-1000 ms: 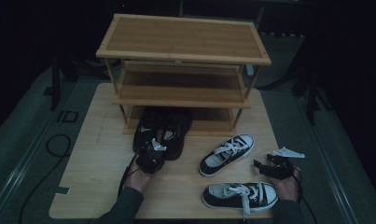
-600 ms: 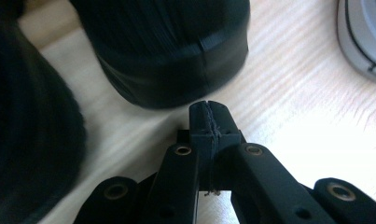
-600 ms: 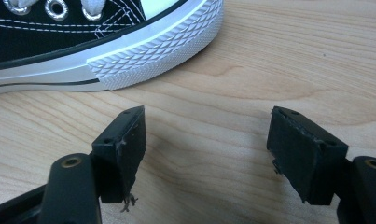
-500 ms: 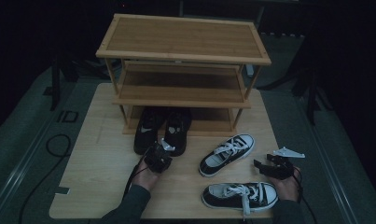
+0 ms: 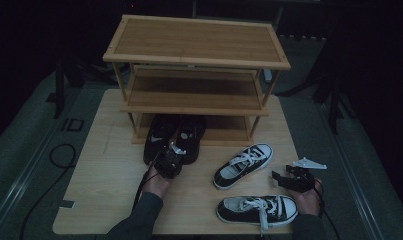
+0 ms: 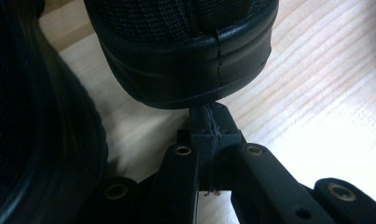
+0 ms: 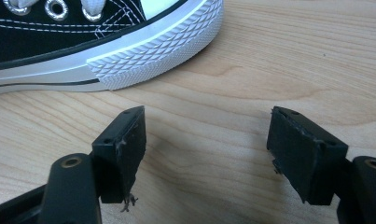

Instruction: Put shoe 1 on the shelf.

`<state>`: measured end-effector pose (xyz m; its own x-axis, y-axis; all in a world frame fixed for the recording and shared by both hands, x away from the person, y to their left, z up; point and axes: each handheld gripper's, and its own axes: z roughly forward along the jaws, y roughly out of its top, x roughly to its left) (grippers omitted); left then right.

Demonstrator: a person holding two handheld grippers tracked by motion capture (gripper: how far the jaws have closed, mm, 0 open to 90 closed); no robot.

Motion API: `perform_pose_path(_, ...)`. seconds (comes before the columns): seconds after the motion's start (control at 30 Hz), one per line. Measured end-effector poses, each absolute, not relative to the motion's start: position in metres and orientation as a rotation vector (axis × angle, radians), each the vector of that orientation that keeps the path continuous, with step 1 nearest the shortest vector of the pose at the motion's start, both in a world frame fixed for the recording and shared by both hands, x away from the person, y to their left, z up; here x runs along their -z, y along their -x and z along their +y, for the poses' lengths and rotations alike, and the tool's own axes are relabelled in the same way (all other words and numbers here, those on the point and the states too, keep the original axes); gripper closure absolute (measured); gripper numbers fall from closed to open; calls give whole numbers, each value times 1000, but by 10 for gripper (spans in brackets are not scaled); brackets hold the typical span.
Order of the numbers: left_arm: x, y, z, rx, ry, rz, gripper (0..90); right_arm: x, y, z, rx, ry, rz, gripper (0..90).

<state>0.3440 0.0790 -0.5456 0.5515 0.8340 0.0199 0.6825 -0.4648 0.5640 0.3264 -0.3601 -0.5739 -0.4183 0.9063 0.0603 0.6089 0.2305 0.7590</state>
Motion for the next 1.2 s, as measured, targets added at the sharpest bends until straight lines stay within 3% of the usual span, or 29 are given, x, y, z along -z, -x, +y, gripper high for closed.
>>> perform_pose_path(1.2,549,-395,43,-453,-2293,1234,898,574,-327,-361,-1032,-1399,2116,281)
